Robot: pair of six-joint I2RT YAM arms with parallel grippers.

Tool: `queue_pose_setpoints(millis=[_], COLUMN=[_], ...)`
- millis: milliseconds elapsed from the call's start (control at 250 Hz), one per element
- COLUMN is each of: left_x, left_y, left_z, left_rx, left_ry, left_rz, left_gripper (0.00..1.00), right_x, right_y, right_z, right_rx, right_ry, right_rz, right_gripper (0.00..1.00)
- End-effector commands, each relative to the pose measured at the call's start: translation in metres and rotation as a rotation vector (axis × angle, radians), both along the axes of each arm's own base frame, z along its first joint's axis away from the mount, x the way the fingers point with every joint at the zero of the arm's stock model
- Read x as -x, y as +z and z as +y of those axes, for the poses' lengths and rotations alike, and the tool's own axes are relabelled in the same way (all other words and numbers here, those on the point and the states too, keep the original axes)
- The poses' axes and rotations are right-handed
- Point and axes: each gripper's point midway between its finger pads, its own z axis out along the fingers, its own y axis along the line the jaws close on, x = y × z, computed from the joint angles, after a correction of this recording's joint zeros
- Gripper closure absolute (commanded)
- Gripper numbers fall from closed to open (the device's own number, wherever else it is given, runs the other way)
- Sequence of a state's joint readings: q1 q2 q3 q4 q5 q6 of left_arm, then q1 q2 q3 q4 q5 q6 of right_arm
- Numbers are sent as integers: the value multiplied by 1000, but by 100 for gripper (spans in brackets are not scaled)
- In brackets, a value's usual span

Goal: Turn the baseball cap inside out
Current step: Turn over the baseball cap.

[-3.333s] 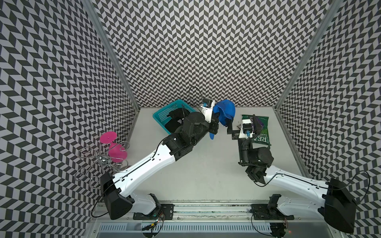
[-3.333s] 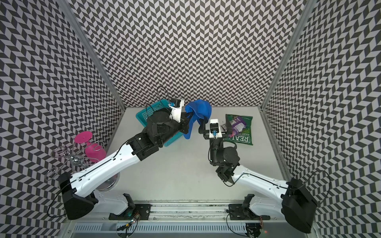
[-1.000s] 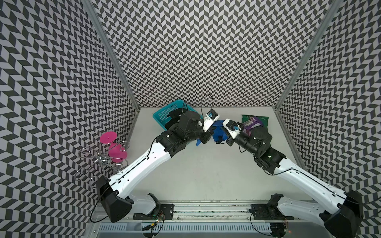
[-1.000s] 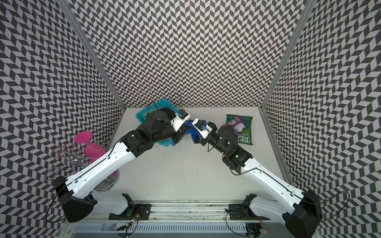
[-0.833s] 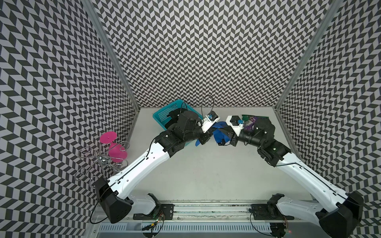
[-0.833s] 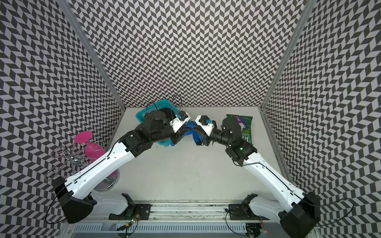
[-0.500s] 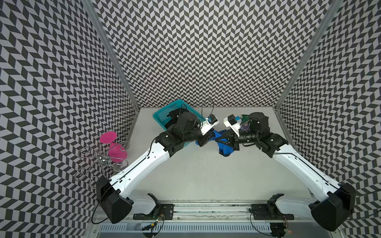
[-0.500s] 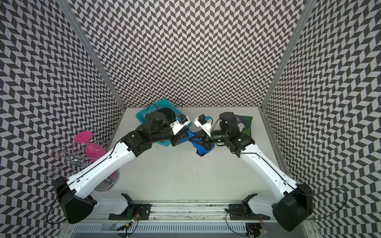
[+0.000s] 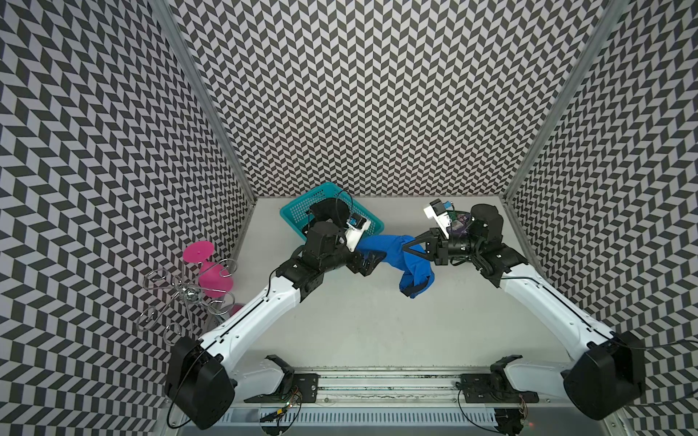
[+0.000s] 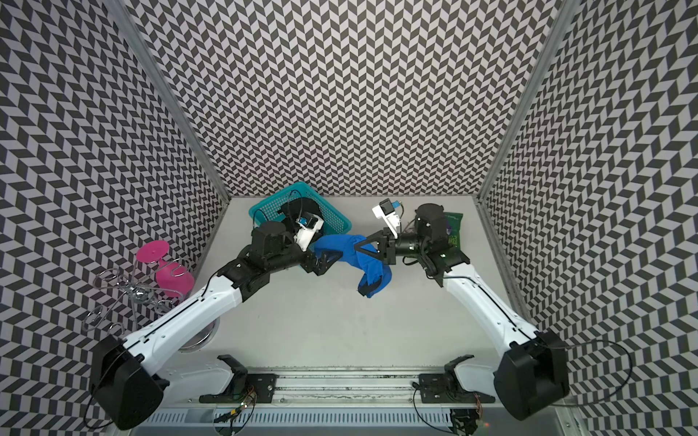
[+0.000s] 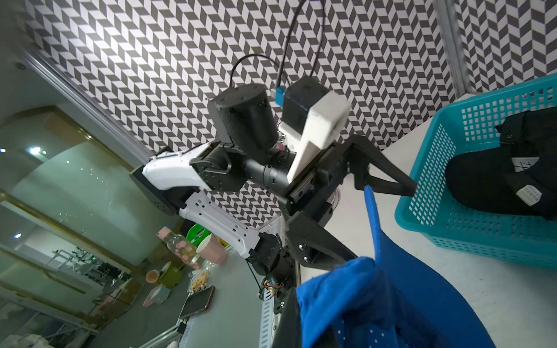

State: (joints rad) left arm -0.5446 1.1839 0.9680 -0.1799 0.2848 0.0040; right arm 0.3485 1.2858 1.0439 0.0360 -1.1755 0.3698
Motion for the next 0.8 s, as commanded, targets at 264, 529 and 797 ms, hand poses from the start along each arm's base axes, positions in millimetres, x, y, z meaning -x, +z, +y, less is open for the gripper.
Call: queue_pose_setpoints(millis=[264, 529, 797], left_x=[80, 97, 96], left_y=[78, 75, 69], left_z=[-44, -91, -119], left_rx=[428, 479, 505], left_ry=[-467, -662, -718], left_rz=[48, 86, 124], left_gripper=[3, 13, 39], right_x=[-12, 5, 13], right_y=[24, 42, 49], right_z=[0, -1, -1], right_rx=[-68, -90, -94], right_ry=[-3, 69, 111], right_rz=[1, -17, -26], right_gripper=[100, 99, 99])
